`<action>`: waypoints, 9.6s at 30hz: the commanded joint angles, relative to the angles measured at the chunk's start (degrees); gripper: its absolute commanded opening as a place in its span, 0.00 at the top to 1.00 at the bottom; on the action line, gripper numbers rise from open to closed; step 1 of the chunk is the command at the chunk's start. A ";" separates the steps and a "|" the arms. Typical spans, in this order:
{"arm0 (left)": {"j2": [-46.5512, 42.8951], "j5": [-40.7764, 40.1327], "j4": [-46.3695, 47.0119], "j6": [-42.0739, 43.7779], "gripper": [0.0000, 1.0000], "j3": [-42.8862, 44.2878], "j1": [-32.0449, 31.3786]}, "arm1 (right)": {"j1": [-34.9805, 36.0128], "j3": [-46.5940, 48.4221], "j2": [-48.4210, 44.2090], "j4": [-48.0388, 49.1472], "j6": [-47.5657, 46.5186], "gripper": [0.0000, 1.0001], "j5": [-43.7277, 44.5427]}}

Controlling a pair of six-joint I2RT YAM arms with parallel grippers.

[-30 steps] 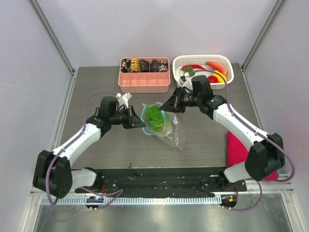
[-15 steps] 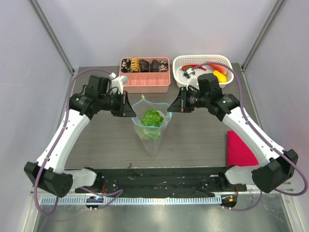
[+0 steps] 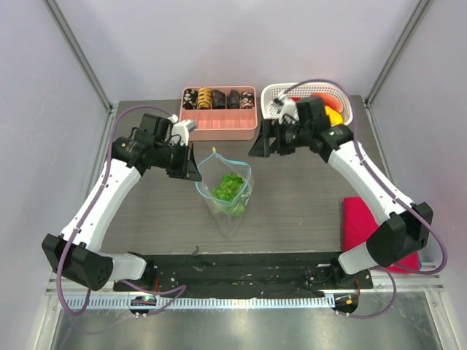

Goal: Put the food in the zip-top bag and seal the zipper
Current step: Place the fake vegetable in the zipper food storage bag, then pick up the fake vegetable from the bin, then place the fake vegetable in the zipper food storage bag, then pick up the fake vegetable from the bin, then place the fake vegetable in the zipper food storage bag.

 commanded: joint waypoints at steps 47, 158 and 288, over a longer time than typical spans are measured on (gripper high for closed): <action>-5.71 12.80 4.71 -7.95 1.00 -0.73 10.65 | -26.77 53.61 56.44 0.28 -31.32 0.46 29.13; -5.55 42.51 41.28 -40.93 1.00 -25.43 24.53 | 5.87 5.09 3.00 21.83 7.80 0.00 -5.40; -3.88 40.31 27.21 -27.03 1.00 -21.74 24.45 | 20.95 41.21 31.12 -11.77 1.98 0.76 4.62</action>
